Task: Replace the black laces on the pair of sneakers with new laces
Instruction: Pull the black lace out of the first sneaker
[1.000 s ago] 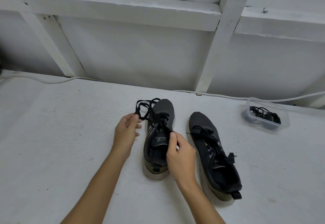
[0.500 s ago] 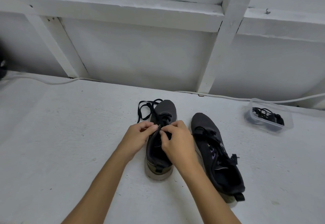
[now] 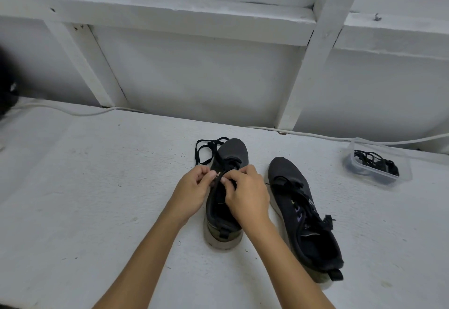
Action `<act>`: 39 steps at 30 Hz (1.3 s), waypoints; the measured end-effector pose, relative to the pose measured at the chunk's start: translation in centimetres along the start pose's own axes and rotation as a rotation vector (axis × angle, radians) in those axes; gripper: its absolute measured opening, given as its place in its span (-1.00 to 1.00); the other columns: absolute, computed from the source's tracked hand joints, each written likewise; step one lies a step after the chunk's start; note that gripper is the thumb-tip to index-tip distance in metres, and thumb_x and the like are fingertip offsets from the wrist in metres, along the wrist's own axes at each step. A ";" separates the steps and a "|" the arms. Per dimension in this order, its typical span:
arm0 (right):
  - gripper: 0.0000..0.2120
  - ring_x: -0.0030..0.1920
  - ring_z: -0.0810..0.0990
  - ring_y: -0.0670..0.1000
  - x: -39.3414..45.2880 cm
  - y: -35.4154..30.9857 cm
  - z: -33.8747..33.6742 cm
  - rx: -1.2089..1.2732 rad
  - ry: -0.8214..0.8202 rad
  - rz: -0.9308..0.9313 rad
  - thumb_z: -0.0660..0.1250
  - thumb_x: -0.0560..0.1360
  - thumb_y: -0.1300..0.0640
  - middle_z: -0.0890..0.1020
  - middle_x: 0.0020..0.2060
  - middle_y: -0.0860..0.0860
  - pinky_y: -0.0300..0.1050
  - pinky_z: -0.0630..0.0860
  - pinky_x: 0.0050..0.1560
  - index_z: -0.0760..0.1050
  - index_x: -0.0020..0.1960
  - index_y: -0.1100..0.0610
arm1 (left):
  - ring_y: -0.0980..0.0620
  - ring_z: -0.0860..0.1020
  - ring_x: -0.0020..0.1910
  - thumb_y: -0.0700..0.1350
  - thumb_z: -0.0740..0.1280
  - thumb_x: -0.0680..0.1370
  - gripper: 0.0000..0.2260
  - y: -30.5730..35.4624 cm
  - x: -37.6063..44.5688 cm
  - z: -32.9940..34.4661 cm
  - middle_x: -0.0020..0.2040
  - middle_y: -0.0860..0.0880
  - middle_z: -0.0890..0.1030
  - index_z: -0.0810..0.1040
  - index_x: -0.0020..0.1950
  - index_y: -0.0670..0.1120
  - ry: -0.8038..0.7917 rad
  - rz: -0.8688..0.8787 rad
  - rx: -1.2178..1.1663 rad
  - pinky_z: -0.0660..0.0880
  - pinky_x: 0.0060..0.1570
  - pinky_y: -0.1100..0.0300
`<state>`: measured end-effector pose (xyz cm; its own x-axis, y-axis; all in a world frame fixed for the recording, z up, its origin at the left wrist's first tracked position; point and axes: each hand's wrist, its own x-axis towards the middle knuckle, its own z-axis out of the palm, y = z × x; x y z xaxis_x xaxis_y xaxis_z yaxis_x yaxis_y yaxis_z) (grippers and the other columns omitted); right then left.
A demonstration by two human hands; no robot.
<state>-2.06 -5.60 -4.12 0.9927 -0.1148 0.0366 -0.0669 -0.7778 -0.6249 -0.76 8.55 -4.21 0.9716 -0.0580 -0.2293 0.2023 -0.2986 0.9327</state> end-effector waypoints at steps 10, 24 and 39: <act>-0.84 -0.06 0.68 -0.13 0.7 2.7 -2.9 0.630 -0.035 0.307 0.29 0.60 -0.03 0.71 -0.18 -0.14 0.06 0.63 0.11 0.65 -0.02 -0.07 | 0.27 0.57 0.10 0.17 0.24 0.61 -0.66 0.1 -1.2 0.8 0.08 0.19 0.65 0.43 0.37 0.15 0.076 -0.083 -0.040 0.50 0.17 0.17; -0.86 -0.19 0.54 -0.04 2.5 1.7 -4.7 0.158 -0.342 0.054 0.16 0.67 0.04 0.62 -0.14 -0.01 -0.18 0.45 -0.22 0.44 0.00 0.05 | 0.31 0.47 0.20 0.00 0.27 0.64 -0.75 -0.2 -2.7 2.2 0.17 0.25 0.56 0.61 0.29 0.06 0.143 0.178 0.230 0.36 0.19 0.44; -0.93 -0.12 0.61 -0.04 2.9 2.1 -4.7 0.178 -0.266 0.025 0.24 0.64 0.07 0.64 -0.15 -0.08 -0.16 0.48 -0.17 0.47 -0.01 0.01 | 0.26 0.52 0.18 -0.01 0.22 0.66 -0.75 -0.5 -2.4 2.2 0.16 0.21 0.60 0.63 0.25 0.05 0.144 0.200 0.240 0.45 0.21 0.30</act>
<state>0.18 -10.49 -1.66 0.9839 0.0514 -0.1710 -0.0963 -0.6536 -0.7507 -3.47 6.71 -4.79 0.9999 -0.0085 0.0091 -0.0121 -0.5111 0.8594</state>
